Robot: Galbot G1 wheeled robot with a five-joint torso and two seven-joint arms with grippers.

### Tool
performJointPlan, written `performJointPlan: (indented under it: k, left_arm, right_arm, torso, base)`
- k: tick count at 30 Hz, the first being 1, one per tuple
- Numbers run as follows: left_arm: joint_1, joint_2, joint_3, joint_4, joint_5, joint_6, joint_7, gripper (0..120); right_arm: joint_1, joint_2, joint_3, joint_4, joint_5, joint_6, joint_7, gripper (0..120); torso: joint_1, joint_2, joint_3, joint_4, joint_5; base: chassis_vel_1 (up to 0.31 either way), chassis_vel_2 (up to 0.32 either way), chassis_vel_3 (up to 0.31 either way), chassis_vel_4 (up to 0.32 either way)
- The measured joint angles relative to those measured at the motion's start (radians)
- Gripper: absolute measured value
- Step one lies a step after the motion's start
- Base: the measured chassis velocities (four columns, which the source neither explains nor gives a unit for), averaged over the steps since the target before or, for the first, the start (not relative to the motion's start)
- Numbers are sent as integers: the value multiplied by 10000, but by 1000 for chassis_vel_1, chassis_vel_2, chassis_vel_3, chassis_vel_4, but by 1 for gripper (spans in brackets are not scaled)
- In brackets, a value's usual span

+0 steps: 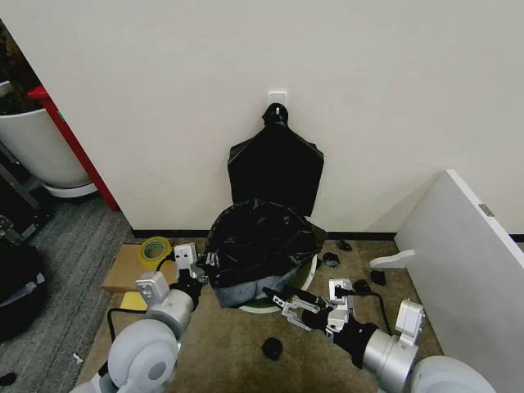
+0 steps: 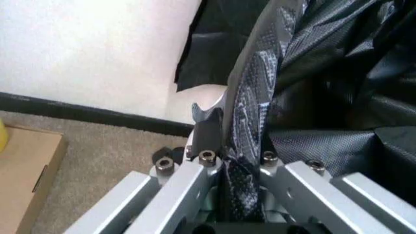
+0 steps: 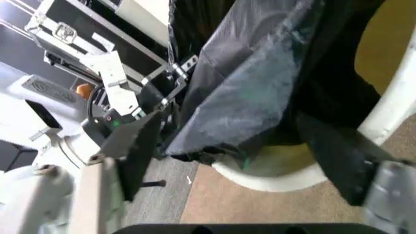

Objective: Place the garbage bag over the trash bin.

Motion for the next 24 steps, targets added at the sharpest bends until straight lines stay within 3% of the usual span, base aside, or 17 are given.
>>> performJointPlan:
  k: [1,3,6,10,13,19,24]
  left_arm:
    - [-2,-1,5,-5,0,0,0,1]
    - [21,-9,15,-93,3,0,4,1]
    - [61,3,7,-165,5,-1,22,1]
    - [82,-16,-39,-245,6,-9,34,1]
    - [76,-33,-50,-245,22,-9,30,1]
    - [78,-102,-118,-220,-19,-6,-35,1]
    - [-65,-132,-350,-55,-552,-6,-312,1]
  right_arm:
    - [7,4,-2,0,1,0,6,71]
    - [-22,2,0,0,-56,8,26,57]
    - [-66,-21,10,0,-80,16,41,52]
    - [-101,-57,-9,0,-94,42,67,32]
    - [-116,-54,-34,0,-97,59,100,26]
    - [-466,-81,-17,0,-324,193,128,1]
    - [-729,-186,138,0,-400,228,250,0]
  torso:
    - [0,0,0,0,0]
    - [0,0,0,0,0]
    - [0,0,0,0,0]
    - [0,0,0,0,0]
    - [0,0,0,0,0]
    - [0,0,0,0,0]
    - [0,0,0,0,0]
  base:
    - [0,0,0,0]
    - [0,0,0,0]
    - [0,0,0,0]
    - [0,0,0,0]
    - [0,0,0,0]
    - [0,0,0,0]
    - [0,0,0,0]
